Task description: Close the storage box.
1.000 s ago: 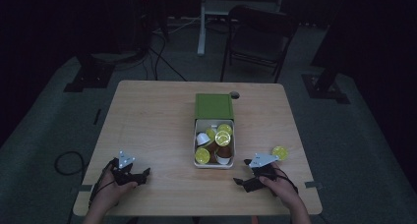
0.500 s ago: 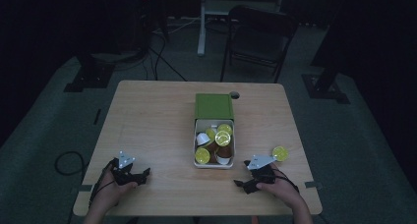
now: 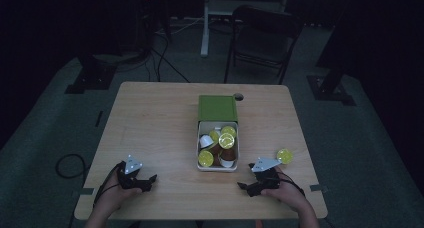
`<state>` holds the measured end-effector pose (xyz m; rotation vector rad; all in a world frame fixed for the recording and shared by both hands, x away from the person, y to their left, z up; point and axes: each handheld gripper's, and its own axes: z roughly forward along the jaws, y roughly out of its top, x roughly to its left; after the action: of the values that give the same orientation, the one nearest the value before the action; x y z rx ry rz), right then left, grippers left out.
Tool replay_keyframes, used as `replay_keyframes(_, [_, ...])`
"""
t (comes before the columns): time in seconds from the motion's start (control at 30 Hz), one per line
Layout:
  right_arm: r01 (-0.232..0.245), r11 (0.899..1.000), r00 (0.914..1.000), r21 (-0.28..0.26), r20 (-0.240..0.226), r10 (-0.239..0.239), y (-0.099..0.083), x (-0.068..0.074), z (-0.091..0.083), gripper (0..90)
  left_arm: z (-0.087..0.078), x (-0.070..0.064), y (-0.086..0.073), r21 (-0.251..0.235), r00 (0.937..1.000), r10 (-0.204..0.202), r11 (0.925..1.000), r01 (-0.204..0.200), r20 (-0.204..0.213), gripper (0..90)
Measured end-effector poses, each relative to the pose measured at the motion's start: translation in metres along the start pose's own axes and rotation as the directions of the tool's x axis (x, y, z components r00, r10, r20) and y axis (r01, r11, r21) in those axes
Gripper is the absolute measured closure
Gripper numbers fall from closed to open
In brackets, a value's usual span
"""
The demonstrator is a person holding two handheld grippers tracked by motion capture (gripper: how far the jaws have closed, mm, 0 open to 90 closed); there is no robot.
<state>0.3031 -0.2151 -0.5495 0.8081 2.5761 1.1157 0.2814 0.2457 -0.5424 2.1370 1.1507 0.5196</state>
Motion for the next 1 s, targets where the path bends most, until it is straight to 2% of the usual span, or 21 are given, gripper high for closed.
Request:
replay_keyframes(0.23, [-0.051, 0.998, 0.9987, -0.032, 0.002, 0.051, 0.005, 0.0, -0.002, 12.9, -0.001, -0.013, 0.013, -0.034, 0.9959, 0.067, 0.9973, -0.065, 0.062, 15.2])
replay_keyframes(0.33, [-0.061, 0.997, 0.9982, -0.044, -0.001, 0.061, 0.007, 0.0, -0.004, 12.9, 0.0, -0.017, 0.016, -0.039, 0.994, 0.076, 0.9966, -0.073, 0.079, 15.2])
replay_keyframes(0.4, [-0.081, 0.994, 0.9967, -0.068, -0.005, 0.081, 0.009, 0.0, -0.007, 12.9, 0.003, -0.024, 0.021, -0.054, 0.9891, 0.102, 0.9938, -0.097, 0.105, 15.2])
replay_keyframes(0.53, [-0.097, 0.992, 0.9953, -0.085, -0.009, 0.097, 0.012, 0.0, -0.009, 12.9, 0.008, -0.031, 0.026, -0.071, 0.9826, 0.12, 0.9913, -0.111, 0.142, 15.2])
replay_keyframes(0.6, [-0.103, 0.99, 0.9947, -0.093, -0.011, 0.102, 0.013, 0.001, -0.01, 12.9, 0.01, -0.034, 0.028, -0.078, 0.9811, 0.128, 0.9899, -0.118, 0.145, 15.2])
replay_keyframes(0.7, [-0.107, 0.989, 0.9943, -0.102, -0.005, 0.107, 0.015, 0.0, -0.012, 12.9, 0.012, -0.038, 0.031, -0.094, 0.975, 0.145, 0.987, -0.13, 0.168, 15.2])
replay_keyframes(1.0, [-0.12, 0.985, 0.9927, -0.123, 0.002, 0.121, 0.018, 0.0, -0.013, 12.9, 0.021, -0.053, 0.05, -0.143, 0.9613, 0.196, 0.9751, -0.17, 0.194, 15.3])
